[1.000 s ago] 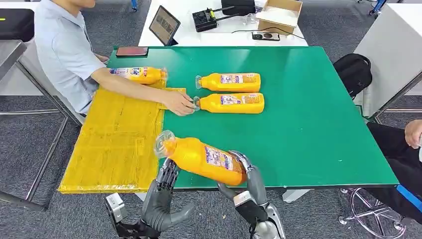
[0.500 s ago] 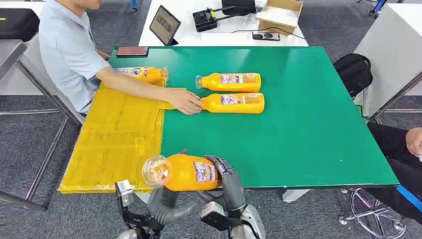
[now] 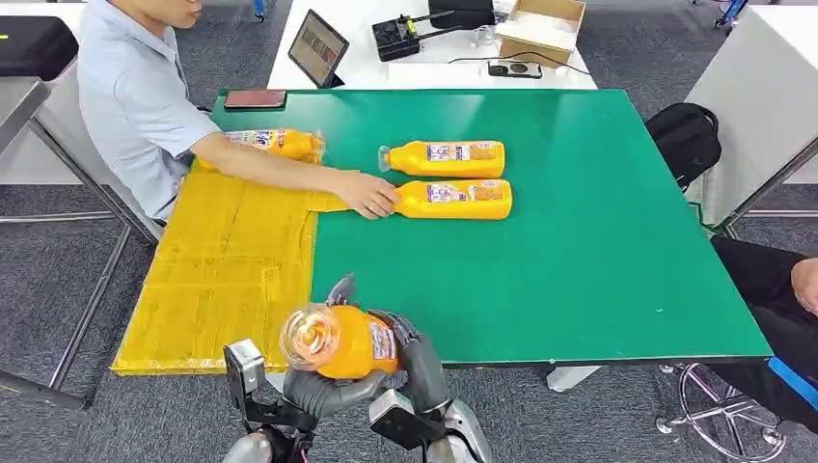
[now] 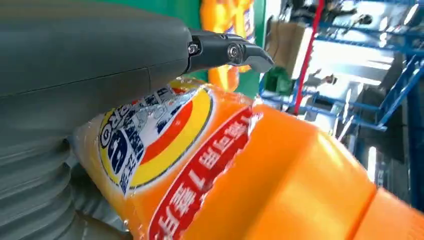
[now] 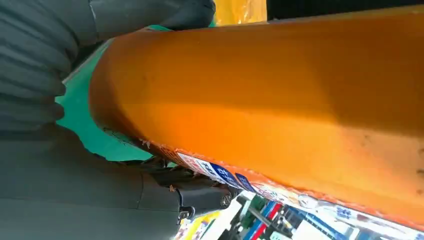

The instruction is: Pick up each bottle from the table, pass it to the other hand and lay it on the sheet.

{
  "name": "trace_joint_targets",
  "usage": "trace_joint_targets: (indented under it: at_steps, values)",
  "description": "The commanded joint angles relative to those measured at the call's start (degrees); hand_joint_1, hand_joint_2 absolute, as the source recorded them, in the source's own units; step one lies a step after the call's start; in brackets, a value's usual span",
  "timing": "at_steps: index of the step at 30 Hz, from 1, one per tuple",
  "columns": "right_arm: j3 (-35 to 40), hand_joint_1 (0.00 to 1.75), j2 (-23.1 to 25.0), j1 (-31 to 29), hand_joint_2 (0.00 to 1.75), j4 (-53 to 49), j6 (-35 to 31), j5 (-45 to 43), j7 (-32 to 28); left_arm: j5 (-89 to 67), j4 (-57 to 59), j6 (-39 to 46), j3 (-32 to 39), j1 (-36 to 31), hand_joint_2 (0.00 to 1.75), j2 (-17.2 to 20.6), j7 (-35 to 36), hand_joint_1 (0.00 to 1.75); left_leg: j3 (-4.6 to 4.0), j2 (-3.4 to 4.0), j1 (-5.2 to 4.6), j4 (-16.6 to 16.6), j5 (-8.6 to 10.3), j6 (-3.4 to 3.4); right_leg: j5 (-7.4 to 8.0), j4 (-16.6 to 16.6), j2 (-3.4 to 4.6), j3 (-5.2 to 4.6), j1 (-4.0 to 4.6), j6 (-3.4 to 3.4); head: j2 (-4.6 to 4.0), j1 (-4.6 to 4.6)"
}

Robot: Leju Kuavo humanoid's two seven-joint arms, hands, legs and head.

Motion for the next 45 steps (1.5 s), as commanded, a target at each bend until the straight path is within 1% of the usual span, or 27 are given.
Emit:
trace_joint_targets:
  at_steps: [1,2,5,6,7,9,10,11,12,13,17,18,20,22,23,27,28,30,32,34,36,37,38,40,43,44,45]
  values:
    - [4.3,1.75,0.5,-1.8,1.75,6.8,2.2,0.1,-0.7,-1.4,-0.9,3.9,0.8,-1.4,1.75,-2.0,-1.9,1.66,0.21,-0.08,0.02,0.0,-0.07,0.10,-0.09,-0.1,-0.17,0.24,0.06,-0.18,0.00,-0.02]
    - [4.5,1.75,0.5,-1.8,1.75,6.8,2.4,-0.1,-0.5,-3.2,-1.3,5.8,0.4,-1.4,1.75,-1.9,-3.2,1.75,0.27,-0.10,0.01,-0.1,-0.07,0.11,-0.10,-0.1,-0.21,0.31,0.06,-0.21,0.00,0.00]
    - [4.6,1.75,0.5,-2.0,1.75,6.9,2.6,-0.2,-0.2,-3.6,-2.0,6.3,-0.1,-1.4,1.75,-1.7,-3.6,1.75,0.42,-0.11,0.02,-0.1,-0.15,0.15,-0.18,-0.1,-0.27,0.48,0.10,-0.31,0.00,0.00]
    - [4.6,1.75,0.5,-2.0,1.75,6.9,2.6,-0.2,-0.2,-3.6,-2.0,6.3,-0.1,-1.4,1.75,-1.7,-3.6,1.75,0.15,-0.05,0.02,0.0,-0.08,0.07,-0.09,0.0,-0.13,0.19,0.06,-0.15,0.00,0.02]
    - [4.6,1.75,0.5,-2.0,1.75,6.9,2.6,-0.2,-0.2,-3.6,-2.0,6.3,-0.1,-1.4,1.75,-1.7,-3.6,1.75,0.23,-0.03,0.02,0.0,-0.10,0.08,-0.11,0.0,-0.12,0.26,0.07,-0.19,0.00,-0.02]
    - [4.4,1.75,0.3,-2.1,1.75,6.8,2.2,-0.4,0.1,-0.9,-1.8,3.4,-0.8,-1.4,1.75,-1.0,-2.6,1.75,0.13,-0.10,0.03,0.0,-0.04,0.06,-0.07,-0.1,-0.20,0.15,0.07,-0.14,0.00,0.00]
    - [4.2,1.54,0.3,-2.2,1.75,6.6,2.2,-0.5,0.1,0.3,-1.6,1.9,-0.8,-1.3,1.75,-0.8,-2.1,1.75,0.23,-0.18,0.01,-0.1,-0.05,0.08,-0.11,-0.1,-0.29,0.26,0.06,-0.19,0.00,0.00]
    - [3.8,0.28,0.2,-2.2,1.75,6.5,2.1,-0.8,0.2,1.2,-1.5,0.6,-1.0,-1.1,1.75,-0.7,-1.9,1.75,0.24,-0.19,0.00,-0.1,-0.05,0.10,-0.12,-0.1,-0.31,0.27,0.05,-0.20,0.00,0.00]
    - [3.1,0.00,0.3,-2.1,1.75,6.3,1.9,-1.3,0.4,2.0,-1.4,-0.4,-1.0,-1.0,1.75,-0.6,-1.6,1.75,0.13,-0.08,0.00,0.0,-0.03,0.06,-0.06,-0.1,-0.16,0.13,0.03,-0.13,0.00,-0.02]
    - [2.8,0.00,0.3,-2.1,0.00,5.9,2.1,-1.7,0.2,3.5,-1.3,-2.1,-1.0,-0.9,1.75,-0.4,-0.9,1.75,0.10,-0.05,-0.01,0.0,-0.02,0.06,-0.04,-0.1,-0.12,0.10,0.02,-0.11,0.00,-0.02]
    - [2.4,0.00,0.1,-1.9,0.00,5.0,0.9,-1.5,-0.5,5.2,-1.1,-4.3,-1.1,-0.9,1.75,-0.1,0.0,1.75,0.17,-0.04,0.01,-0.1,-0.05,0.07,-0.06,-0.1,-0.12,0.17,0.05,-0.15,0.00,-0.02]
    - [2.0,0.00,0.1,-1.5,0.00,3.9,-0.6,-1.7,-2.1,6.3,-0.8,-5.3,-0.8,-1.0,1.75,-0.3,0.6,1.75,0.17,-0.07,-0.02,-0.1,-0.04,0.08,-0.07,-0.1,-0.16,0.17,0.02,-0.16,0.00,0.00]
    - [3.7,0.00,-1.3,-0.4,0.00,-0.5,-2.8,-2.8,-2.1,6.8,-0.2,-5.6,-0.1,-1.3,1.75,-0.6,1.3,1.75,0.09,-0.06,0.00,0.0,-0.03,0.05,-0.05,-0.1,-0.13,0.10,0.03,-0.12,0.00,0.02]
    - [4.5,0.00,-2.3,0.1,0.00,-2.7,-5.4,-3.9,-2.1,2.7,0.1,-0.6,1.5,-1.7,1.75,-0.8,1.3,1.75,0.21,-0.11,-0.02,-0.1,-0.07,0.09,-0.11,-0.1,-0.22,0.23,0.04,-0.21,0.00,0.02]
    - [4.4,0.00,-2.7,0.7,0.00,-4.3,-6.2,-4.4,-2.1,0.7,0.1,2.7,3.3,-1.8,1.75,-0.4,1.4,1.75,0.09,-0.13,0.00,0.0,-0.03,0.06,-0.07,0.0,-0.21,0.13,0.04,-0.15,0.00,0.00]
    - [4.4,0.00,-2.8,0.8,0.00,-4.4,-6.2,-4.4,-2.1,0.6,0.1,2.5,3.8,-2.0,1.75,0.0,1.3,1.75,0.13,0.07,-0.01,-0.1,-0.04,0.05,-0.02,-0.1,-0.01,0.10,0.02,-0.14,0.00,0.00]
    - [4.4,0.00,-2.8,0.8,0.00,-4.4,-6.2,-4.4,-2.1,0.6,0.1,2.5,3.8,-2.0,1.75,0.0,1.3,1.75,0.21,0.01,-0.03,-0.1,-0.04,0.07,-0.05,-0.1,-0.10,0.20,0.02,-0.19,0.00,0.00]
    - [5.4,0.00,-3.7,2.0,0.00,-9.0,-6.2,-6.8,-2.1,-1.1,-0.4,5.6,6.0,-1.2,1.75,-0.5,1.8,1.75,0.16,-0.12,-0.01,-0.1,-0.03,0.08,-0.06,-0.1,-0.21,0.19,0.04,-0.17,0.00,0.00]
    - [5.0,0.00,-4.6,3.2,0.00,-13.1,-7.3,-8.4,-2.1,-2.8,-1.6,8.1,10.5,-1.3,1.75,0.2,0.9,1.75,0.12,0.00,-0.02,0.0,-0.06,0.09,-0.06,0.0,-0.10,0.13,0.03,-0.16,0.00,0.00]
    - [2.2,0.00,-4.0,4.5,0.00,-16.6,-4.5,-13.6,-2.1,-4.9,-2.7,10.2,14.6,-1.1,1.75,0.2,0.2,1.75,0.08,0.08,-0.02,0.0,-0.04,0.06,-0.02,0.0,0.00,0.05,0.01,-0.14,0.00,0.00]
    - [0.9,0.00,-3.6,5.2,0.00,-20.1,-4.3,-15.4,-2.1,-8.7,-3.8,12.6,17.8,-1.3,1.75,-0.4,-0.9,1.75,0.07,0.05,0.00,0.0,-0.06,0.05,-0.05,0.0,-0.03,0.05,0.04,-0.17,0.00,0.00]
    - [0.8,0.00,-3.5,5.3,0.00,-21.2,-4.9,-15.5,-2.1,-12.2,-3.3,16.2,18.9,-2.2,1.75,-1.2,-1.3,1.75,0.15,0.03,0.00,0.0,-0.08,0.06,-0.08,0.0,-0.06,0.13,0.05,-0.21,0.00,0.00]
    - [0.9,0.00,-3.5,5.2,0.00,-21.1,-4.7,-15.5,-2.1,-15.6,-2.8,18.8,19.1,-3.1,1.75,-1.1,-2.2,1.59,-0.02,-0.03,0.00,0.0,-0.02,0.04,-0.04,0.0,-0.10,-0.01,0.03,-0.13,0.00,0.02]
    - [0.9,0.00,-3.3,5.1,0.00,-20.9,-4.8,-15.5,-2.1,-15.7,-2.4,18.9,19.2,-3.7,1.75,-1.3,-2.2,1.59,0.15,-0.06,0.00,0.0,-0.06,0.07,-0.10,0.0,-0.17,0.17,0.05,-0.22,0.00,0.00]
    - [0.9,0.00,-3.3,5.1,0.00,-20.9,-4.8,-15.5,-2.1,-15.7,-2.4,18.9,19.2,-3.7,1.75,-1.3,-2.2,1.59,0.06,-0.08,0.01,0.0,-0.01,0.05,-0.04,0.0,-0.14,0.07,0.04,-0.12,0.00,0.00]
    - [0.9,0.00,-3.3,5.0,0.00,-20.5,-4.7,-15.7,-2.1,-17.5,-1.8,20.4,19.0,-4.0,1.75,-1.5,-2.3,1.34,0.13,-0.11,-0.01,0.0,-0.02,0.09,-0.07,0.0,-0.21,0.17,0.03,-0.16,0.00,0.00]
    - [0.5,0.00,-3.1,5.0,0.00,-20.2,-4.0,-17.0,-2.1,-20.3,-1.3,22.7,18.9,-4.6,1.75,-1.4,-2.8,0.72,0.18,-0.09,0.00,0.0,-0.05,0.11,-0.08,-0.1,-0.21,0.23,0.05,-0.19,0.00,0.02]
